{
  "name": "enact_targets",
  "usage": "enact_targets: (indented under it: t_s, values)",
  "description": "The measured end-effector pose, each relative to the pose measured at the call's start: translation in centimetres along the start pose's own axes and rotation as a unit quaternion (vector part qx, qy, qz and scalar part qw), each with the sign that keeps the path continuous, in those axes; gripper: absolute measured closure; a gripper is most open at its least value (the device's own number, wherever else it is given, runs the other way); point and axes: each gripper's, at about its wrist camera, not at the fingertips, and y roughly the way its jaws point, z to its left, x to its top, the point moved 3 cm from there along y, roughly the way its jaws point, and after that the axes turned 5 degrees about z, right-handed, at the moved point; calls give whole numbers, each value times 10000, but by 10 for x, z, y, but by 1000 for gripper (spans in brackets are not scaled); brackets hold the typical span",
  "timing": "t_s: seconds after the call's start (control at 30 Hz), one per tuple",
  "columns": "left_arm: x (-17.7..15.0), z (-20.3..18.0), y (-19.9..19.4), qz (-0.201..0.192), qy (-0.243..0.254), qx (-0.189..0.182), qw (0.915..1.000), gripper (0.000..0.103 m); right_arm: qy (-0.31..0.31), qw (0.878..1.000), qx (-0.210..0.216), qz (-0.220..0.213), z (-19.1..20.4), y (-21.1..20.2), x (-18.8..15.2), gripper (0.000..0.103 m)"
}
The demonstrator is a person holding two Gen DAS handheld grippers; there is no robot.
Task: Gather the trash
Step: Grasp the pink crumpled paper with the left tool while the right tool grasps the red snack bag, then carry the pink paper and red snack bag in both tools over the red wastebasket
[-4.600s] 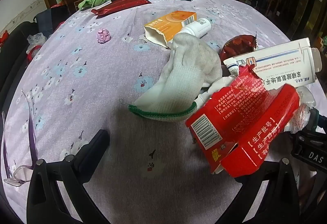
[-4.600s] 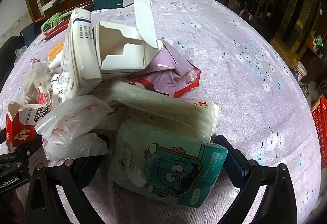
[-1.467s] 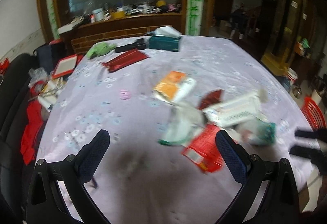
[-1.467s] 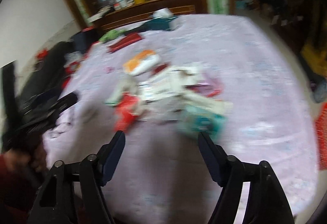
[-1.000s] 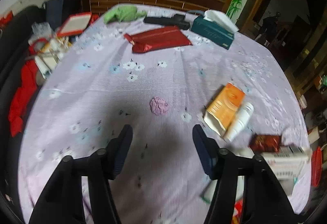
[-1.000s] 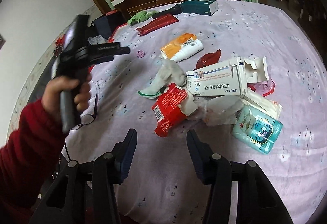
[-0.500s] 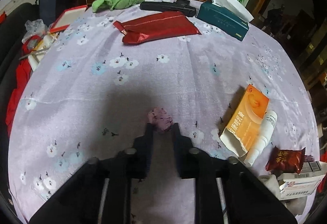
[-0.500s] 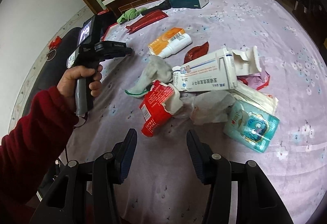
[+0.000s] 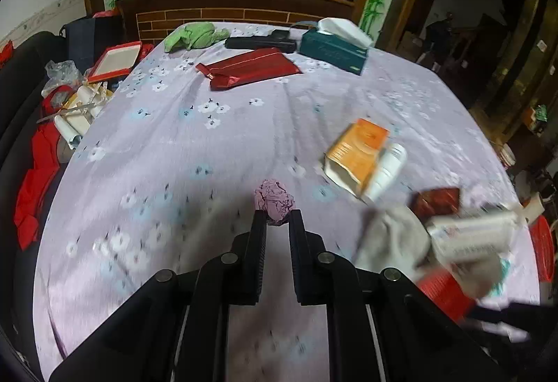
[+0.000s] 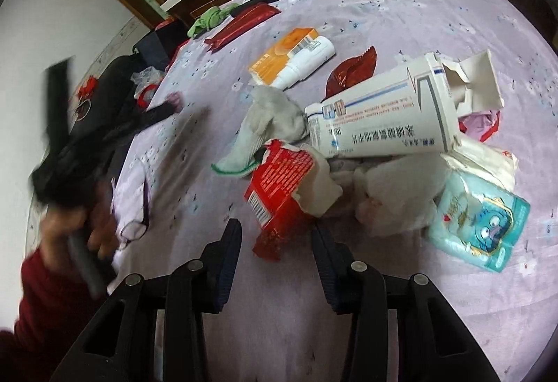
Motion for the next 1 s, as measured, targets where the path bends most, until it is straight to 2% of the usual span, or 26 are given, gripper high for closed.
enact_targets:
  t_s: [0.07,0.13,0.2,0.23,0.43,0.57,0.77,1.0]
  values:
    - [-12,-6,-12,-50,84,-9,10000,91,98,9999,-89,-3,-2,7,5,62]
    - [-24,-12,-22,-79,219,36,9997,91,194,9997,-148,30,-5,12,7,76]
    - [-33,-19,-31,-99,309,12,9995,91,256,9995,-208,30,-9,12,8,78]
    - [-38,-22,-35,-103,327,-32,9994,91,226,9995,-223,-36,-8,9,7,83]
    - [-60,-55,-53,-241,681,-109,9973,91,-239,9984,-365,-347,-2,-25,-8,85]
    - [-71,-83,-59,-222,805,-460,9954,91,-373,9961,-502,-616,-5,-51,-20,86]
    - [-80,-126,-58,-134,1158,-701,9907,91,-254,9928,-628,-987,-19,-86,-34,86]
    - [-84,-171,-67,-241,1517,-822,9847,91,-76,9893,-705,-1274,-36,-118,-43,86]
